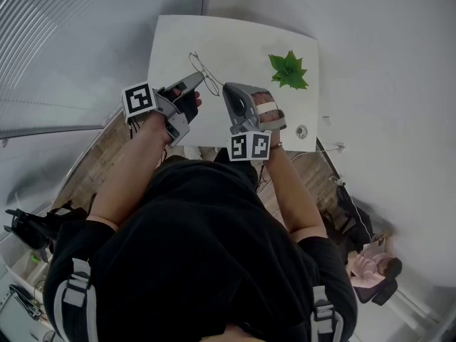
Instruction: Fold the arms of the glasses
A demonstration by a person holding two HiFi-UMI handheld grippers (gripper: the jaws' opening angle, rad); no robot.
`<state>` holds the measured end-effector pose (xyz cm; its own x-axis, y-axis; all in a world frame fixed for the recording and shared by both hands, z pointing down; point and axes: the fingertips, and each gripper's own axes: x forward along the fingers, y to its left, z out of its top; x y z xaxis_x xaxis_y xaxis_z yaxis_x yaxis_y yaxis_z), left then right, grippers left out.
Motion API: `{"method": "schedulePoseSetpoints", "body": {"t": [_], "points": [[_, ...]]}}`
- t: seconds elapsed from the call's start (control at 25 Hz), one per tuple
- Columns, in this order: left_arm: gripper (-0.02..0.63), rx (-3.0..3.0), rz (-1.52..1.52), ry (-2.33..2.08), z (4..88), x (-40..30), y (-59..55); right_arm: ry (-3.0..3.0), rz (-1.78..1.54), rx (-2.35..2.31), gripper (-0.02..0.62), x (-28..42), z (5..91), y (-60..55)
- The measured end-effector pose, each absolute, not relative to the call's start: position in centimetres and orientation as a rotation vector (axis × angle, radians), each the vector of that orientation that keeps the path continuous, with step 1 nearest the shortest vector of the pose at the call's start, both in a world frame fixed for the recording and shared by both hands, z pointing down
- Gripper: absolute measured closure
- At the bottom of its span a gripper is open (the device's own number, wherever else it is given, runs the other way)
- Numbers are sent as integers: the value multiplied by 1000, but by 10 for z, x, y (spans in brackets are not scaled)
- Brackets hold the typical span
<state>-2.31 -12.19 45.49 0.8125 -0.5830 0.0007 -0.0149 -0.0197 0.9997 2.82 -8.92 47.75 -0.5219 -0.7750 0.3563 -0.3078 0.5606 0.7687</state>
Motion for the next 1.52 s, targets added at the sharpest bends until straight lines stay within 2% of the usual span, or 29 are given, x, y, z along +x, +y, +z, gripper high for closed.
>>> {"method": "schedulePoseSetpoints", "body": {"t": [0.48, 1.44, 1.52], "points": [[592, 1537, -505, -486, 451, -25, -123, -2129, -890, 722, 535, 12, 489, -77], [592, 1481, -633, -446, 445, -32, -138, -2336, -713, 752, 534, 5, 478, -84], [592, 1480, -635, -456, 446, -33, -139, -2348, -676, 746, 492, 6, 479, -85]]}}
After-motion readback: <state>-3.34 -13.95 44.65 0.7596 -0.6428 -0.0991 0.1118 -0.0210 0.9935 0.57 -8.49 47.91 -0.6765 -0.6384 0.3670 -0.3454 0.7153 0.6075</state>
